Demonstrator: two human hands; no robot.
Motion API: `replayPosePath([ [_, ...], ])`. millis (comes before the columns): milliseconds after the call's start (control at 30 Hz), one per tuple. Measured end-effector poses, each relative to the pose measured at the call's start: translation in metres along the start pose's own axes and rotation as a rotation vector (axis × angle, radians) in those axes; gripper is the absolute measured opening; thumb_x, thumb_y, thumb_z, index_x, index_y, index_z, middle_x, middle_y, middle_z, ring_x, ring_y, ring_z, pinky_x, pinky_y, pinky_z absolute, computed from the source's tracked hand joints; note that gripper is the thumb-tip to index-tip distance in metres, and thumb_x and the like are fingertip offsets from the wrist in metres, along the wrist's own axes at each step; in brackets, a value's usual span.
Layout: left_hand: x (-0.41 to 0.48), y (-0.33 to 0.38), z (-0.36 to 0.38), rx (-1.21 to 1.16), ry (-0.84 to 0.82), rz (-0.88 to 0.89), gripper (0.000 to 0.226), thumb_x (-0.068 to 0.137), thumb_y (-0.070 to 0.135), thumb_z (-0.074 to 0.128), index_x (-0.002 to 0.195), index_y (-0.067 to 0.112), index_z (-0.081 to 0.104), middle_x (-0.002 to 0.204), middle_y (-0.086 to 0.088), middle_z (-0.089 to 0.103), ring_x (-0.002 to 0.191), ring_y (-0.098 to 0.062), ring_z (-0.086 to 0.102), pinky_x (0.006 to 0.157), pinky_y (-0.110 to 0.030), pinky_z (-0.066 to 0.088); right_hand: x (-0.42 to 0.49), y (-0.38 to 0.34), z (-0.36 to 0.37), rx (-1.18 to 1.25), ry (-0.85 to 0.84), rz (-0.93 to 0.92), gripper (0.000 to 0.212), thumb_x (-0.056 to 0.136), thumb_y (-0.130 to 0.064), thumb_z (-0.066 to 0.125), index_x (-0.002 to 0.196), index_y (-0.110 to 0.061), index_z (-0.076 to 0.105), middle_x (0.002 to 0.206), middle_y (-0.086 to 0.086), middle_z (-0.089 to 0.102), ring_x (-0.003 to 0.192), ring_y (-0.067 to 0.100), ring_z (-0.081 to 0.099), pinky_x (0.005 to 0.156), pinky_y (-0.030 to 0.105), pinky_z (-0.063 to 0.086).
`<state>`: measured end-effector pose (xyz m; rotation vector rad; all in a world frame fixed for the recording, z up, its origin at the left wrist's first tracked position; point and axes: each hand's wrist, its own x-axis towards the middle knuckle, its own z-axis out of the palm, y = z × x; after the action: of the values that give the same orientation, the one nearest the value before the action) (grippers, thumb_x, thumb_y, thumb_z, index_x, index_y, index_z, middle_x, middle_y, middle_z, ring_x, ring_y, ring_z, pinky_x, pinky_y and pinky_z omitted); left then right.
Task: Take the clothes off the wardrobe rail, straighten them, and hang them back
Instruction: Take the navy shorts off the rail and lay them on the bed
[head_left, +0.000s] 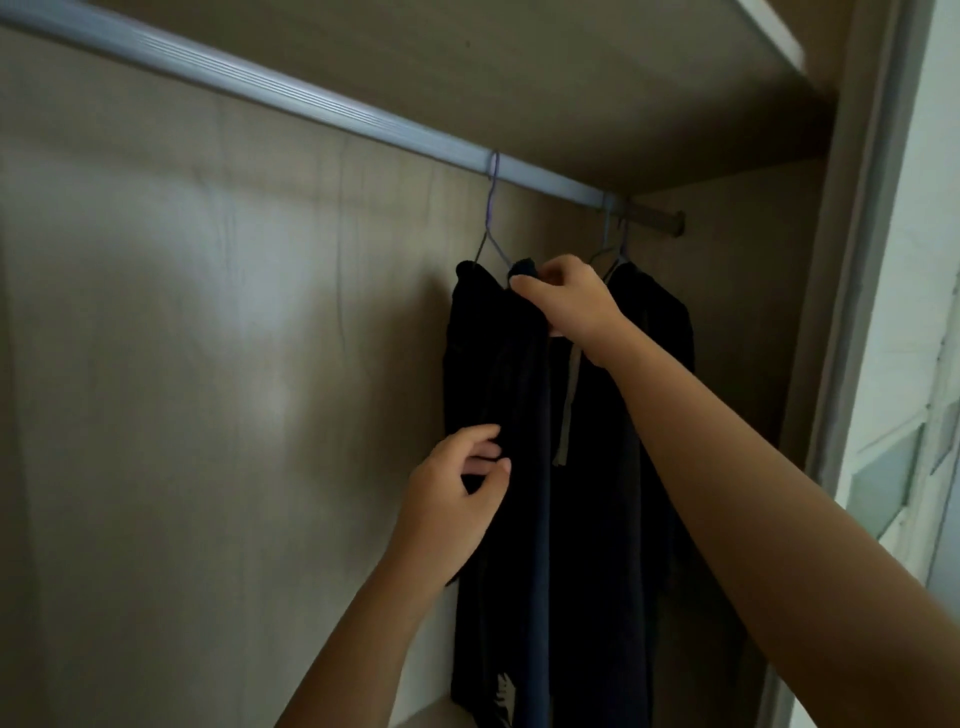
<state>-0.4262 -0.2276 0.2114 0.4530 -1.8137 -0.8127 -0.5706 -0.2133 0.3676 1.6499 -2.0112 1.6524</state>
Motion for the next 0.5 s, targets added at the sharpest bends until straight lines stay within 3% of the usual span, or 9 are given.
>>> replayPosePath([
  [67, 0.003, -0.002, -0.011, -0.013, 0.051, -0.020, 0.029, 0.085, 0.014, 0.059, 0.095, 0.041, 0.054, 0.093, 0.012, 0.063, 0.084, 0.010, 0.057, 0.072, -0.004, 0.042, 0.007, 0.002, -0.009, -0.047, -0.030, -0.009, 0.024, 0.084, -0.033, 0.057, 0.090, -0.010, 0.052, 0.083, 0.003, 0.052, 0.079, 0.022, 0.055, 0.061, 0.032, 0.047],
  [133, 0.008, -0.003, -0.023, -0.007, 0.092, -0.030, 0.029, 0.086, 0.014, 0.058, 0.092, 0.042, 0.053, 0.090, 0.014, 0.063, 0.082, 0.013, 0.057, 0.071, -0.002, 0.042, 0.013, -0.001, -0.014, -0.266, -0.074, -0.010, 0.019, 0.088, -0.026, 0.053, 0.087, -0.008, 0.051, 0.080, 0.004, 0.050, 0.078, 0.024, 0.052, 0.061, 0.031, 0.040],
  [200, 0.009, -0.003, -0.032, 0.012, 0.093, -0.024, 0.026, 0.087, 0.015, 0.057, 0.093, 0.040, 0.054, 0.091, 0.015, 0.063, 0.084, 0.014, 0.056, 0.069, 0.002, 0.040, 0.015, -0.004, -0.013, -0.516, -0.076, 0.014, 0.025, 0.092, -0.025, 0.050, 0.084, -0.002, 0.053, 0.082, 0.008, 0.052, 0.082, 0.030, 0.055, 0.061, 0.036, 0.043],
  [267, 0.008, -0.003, -0.038, 0.031, 0.102, -0.011, 0.022, 0.087, 0.015, 0.056, 0.097, 0.035, 0.056, 0.092, 0.014, 0.063, 0.085, 0.017, 0.055, 0.069, 0.003, 0.039, 0.021, -0.004, -0.007, -0.633, -0.012, 0.037, 0.038, 0.093, -0.030, 0.049, 0.063, -0.009, 0.042, 0.066, 0.006, 0.046, 0.064, 0.027, 0.051, 0.050, 0.029, 0.035],
  [367, 0.005, -0.003, -0.047, 0.054, 0.128, 0.000, 0.018, 0.087, 0.016, 0.056, 0.099, 0.029, 0.058, 0.091, 0.013, 0.063, 0.086, 0.020, 0.053, 0.069, 0.005, 0.038, 0.031, 0.000, 0.005, -0.477, 0.041, 0.099, 0.045, 0.094, -0.033, 0.046, 0.056, -0.012, 0.035, 0.058, 0.005, 0.039, 0.049, 0.020, 0.038, 0.044, 0.025, 0.025],
  [500, 0.001, -0.004, -0.061, 0.085, 0.169, -0.021, 0.019, 0.087, 0.015, 0.056, 0.098, 0.030, 0.059, 0.092, 0.012, 0.064, 0.089, 0.003, 0.059, 0.070, -0.001, 0.042, 0.033, 0.006, 0.002, -0.295, 0.116, 0.122, 0.047, 0.095, -0.033, 0.044, 0.054, -0.014, 0.032, 0.053, 0.004, 0.033, 0.045, 0.018, 0.031, 0.043, 0.026, 0.020],
])
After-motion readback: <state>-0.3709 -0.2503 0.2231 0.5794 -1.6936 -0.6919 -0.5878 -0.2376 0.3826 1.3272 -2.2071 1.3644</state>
